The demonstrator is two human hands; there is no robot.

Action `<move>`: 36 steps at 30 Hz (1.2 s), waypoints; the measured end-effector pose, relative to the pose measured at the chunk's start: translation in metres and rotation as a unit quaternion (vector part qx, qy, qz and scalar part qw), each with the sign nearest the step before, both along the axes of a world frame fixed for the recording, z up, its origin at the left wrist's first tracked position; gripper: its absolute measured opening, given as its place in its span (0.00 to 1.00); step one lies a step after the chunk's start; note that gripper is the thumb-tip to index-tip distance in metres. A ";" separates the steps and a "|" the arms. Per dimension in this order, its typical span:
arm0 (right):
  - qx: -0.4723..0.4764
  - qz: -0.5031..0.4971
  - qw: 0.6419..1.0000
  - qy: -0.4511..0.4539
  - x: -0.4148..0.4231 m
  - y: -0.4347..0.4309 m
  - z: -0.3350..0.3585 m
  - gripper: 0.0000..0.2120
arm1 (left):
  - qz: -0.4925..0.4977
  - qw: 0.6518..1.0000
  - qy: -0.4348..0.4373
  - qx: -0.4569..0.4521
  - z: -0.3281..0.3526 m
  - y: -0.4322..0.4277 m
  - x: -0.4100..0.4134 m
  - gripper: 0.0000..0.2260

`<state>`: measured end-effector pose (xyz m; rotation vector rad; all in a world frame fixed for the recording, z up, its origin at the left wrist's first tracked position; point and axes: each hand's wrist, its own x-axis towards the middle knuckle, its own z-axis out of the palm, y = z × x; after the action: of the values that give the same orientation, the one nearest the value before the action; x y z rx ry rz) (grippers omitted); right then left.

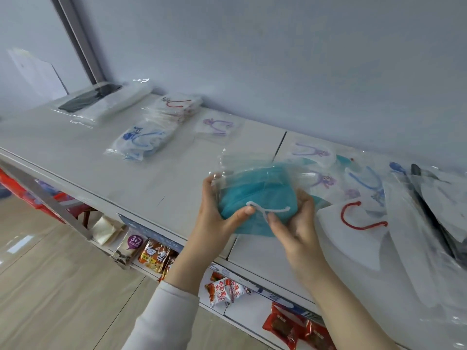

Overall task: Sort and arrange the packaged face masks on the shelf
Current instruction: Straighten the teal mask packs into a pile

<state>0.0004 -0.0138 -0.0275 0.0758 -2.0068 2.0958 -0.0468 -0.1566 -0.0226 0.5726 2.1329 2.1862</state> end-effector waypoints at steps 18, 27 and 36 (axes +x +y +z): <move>-0.053 -0.105 0.989 -0.094 -0.034 -0.038 0.013 0.14 | 0.056 0.995 -0.040 -0.068 0.007 -0.037 -0.016 0.24; -0.089 -0.227 0.955 -0.171 -0.126 -0.112 0.014 0.19 | 0.058 0.975 -0.037 -0.210 0.023 -0.104 -0.116 0.23; 0.026 -0.326 0.900 -0.287 -0.187 -0.146 0.012 0.10 | -0.056 0.928 -0.013 -0.367 0.021 -0.133 -0.178 0.19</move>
<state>-0.1862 -0.1598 -0.0154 -1.1623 -1.9596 1.7192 -0.2249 -0.2899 -0.0012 0.5631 2.5671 1.1685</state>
